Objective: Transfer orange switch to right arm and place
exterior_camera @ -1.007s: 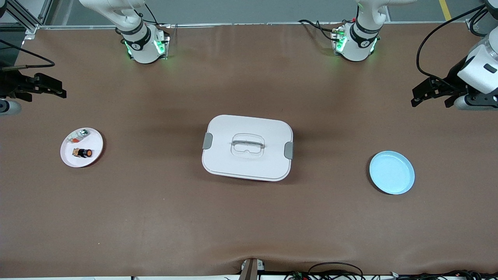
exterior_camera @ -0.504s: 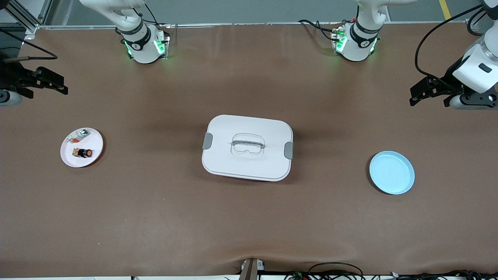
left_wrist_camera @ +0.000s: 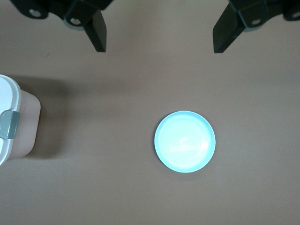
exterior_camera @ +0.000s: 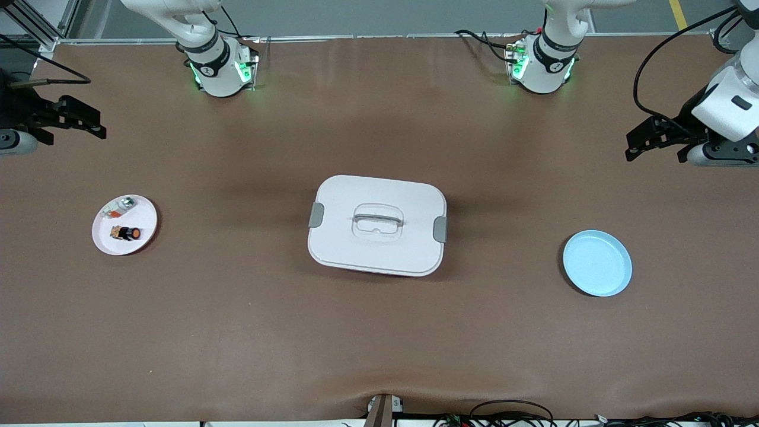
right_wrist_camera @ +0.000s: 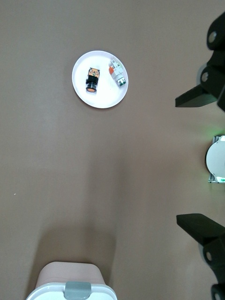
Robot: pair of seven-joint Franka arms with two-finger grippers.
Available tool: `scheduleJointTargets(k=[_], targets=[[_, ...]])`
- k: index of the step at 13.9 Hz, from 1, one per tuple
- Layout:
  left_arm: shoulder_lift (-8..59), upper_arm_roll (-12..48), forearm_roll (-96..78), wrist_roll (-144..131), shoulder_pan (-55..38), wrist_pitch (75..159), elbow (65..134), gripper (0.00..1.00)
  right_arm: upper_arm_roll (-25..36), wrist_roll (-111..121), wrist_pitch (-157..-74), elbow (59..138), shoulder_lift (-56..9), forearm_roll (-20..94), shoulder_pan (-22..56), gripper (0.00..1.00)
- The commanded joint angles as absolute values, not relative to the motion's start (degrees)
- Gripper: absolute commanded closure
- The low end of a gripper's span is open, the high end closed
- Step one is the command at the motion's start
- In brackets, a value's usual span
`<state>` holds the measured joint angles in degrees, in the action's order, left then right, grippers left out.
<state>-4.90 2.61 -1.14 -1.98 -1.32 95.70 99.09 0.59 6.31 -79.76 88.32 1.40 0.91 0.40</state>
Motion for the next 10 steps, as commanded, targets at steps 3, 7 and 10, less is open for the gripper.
scheduleJointTargets(k=[3,7,10], targets=[[-4.48,2.37,0.00,-2.11,-1.23,93.96,96.60,0.00,2.90,6.06,-80.95,90.26,3.16,1.05,1.67,0.00],[-3.96,2.37,-0.18,-2.37,-1.23,93.69,95.72,0.00,2.90,6.06,-80.86,90.61,3.43,1.05,1.58,0.00],[-3.96,2.37,-0.26,-2.37,-1.14,93.69,95.71,0.00,2.81,6.06,-81.91,92.55,4.75,1.05,1.49,0.00]])
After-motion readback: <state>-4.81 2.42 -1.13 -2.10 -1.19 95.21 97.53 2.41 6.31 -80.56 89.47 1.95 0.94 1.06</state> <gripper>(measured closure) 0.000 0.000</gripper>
